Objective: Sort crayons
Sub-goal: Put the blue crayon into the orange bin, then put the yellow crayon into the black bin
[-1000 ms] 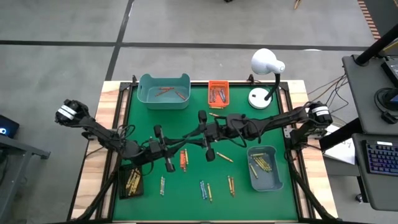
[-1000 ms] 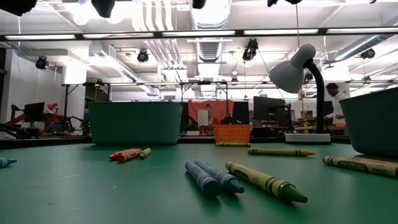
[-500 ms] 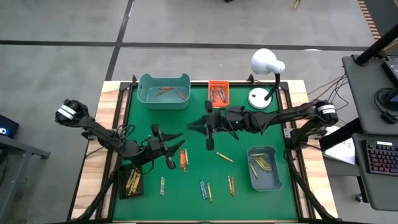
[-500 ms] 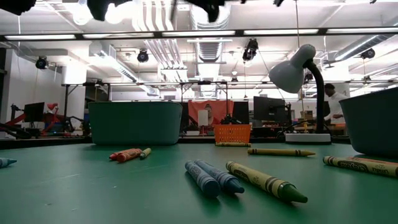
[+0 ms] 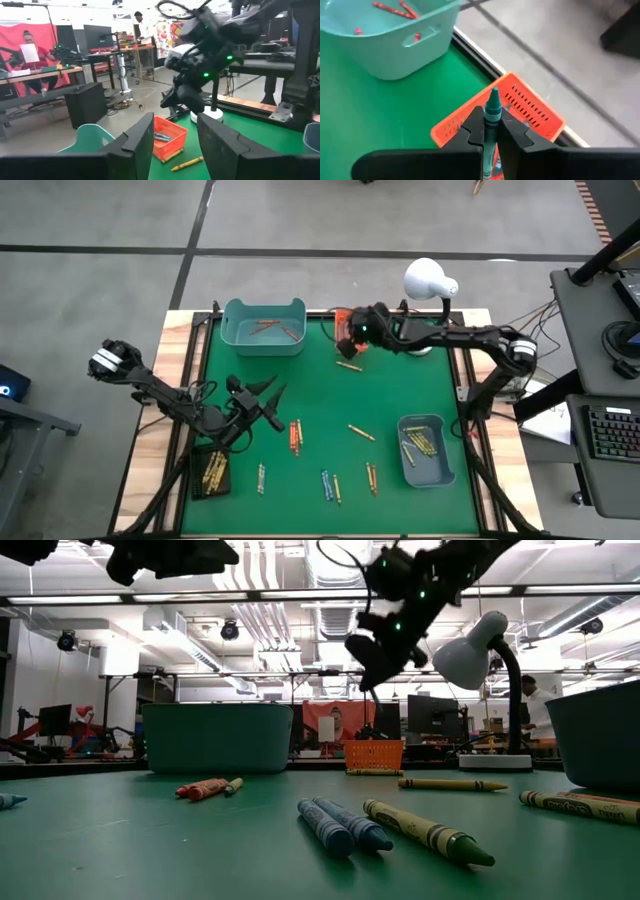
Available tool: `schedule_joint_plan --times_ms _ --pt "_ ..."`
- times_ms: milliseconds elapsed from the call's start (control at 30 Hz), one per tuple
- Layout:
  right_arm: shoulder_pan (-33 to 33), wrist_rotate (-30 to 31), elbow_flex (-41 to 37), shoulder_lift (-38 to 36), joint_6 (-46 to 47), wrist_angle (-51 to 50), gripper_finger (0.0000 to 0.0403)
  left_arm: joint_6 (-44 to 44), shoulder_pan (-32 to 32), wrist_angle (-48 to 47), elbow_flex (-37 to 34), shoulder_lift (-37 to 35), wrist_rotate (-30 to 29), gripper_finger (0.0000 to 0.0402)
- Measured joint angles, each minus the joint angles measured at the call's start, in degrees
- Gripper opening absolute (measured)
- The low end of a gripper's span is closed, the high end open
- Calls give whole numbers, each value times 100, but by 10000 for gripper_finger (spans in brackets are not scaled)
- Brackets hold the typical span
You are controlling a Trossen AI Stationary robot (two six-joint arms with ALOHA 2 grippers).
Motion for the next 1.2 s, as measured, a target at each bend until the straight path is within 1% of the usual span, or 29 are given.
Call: schedule_joint_plan --times_ms 67,167,233,300,467,567,700,733,833,867,933,1067,1200 --pt "-221 -152 2 132 229 94 13 0 0 3 2 0 1 131" --pt "-426 -151 6 338 609 76 14 -1 0 1 -5 0 2 130" --pt "-500 -150 6 445 767 95 21 -2 0 -2 -11 0 0 130" --pt "-527 -152 6 509 814 107 39 -2 0 -2 -13 0 2 130" --pt "-529 -174 6 566 826 129 106 -41 9 -2 -15 2 2 130" --pt "-529 -182 6 551 824 131 140 -156 9 -2 -15 2 2 130" --pt "-529 -521 6 377 809 127 168 -479 11 -4 -14 2 -22 130" --pt "-527 -642 6 306 809 125 172 -603 11 -13 3 3 -151 129" --pt "-454 -1064 6 78 813 100 178 -881 13 -20 86 7 -793 126" --pt "-408 -1216 6 -8 813 70 179 -879 13 -35 116 7 -873 124" --pt "-286 -1470 6 -192 813 20 178 -866 2 -46 185 7 -898 119" --pt "80 -1651 6 -548 793 -166 172 -866 -3 -234 405 48 -847 109" --pt "559 -1658 6 -879 647 -497 164 -954 0 -471 655 183 -380 101"
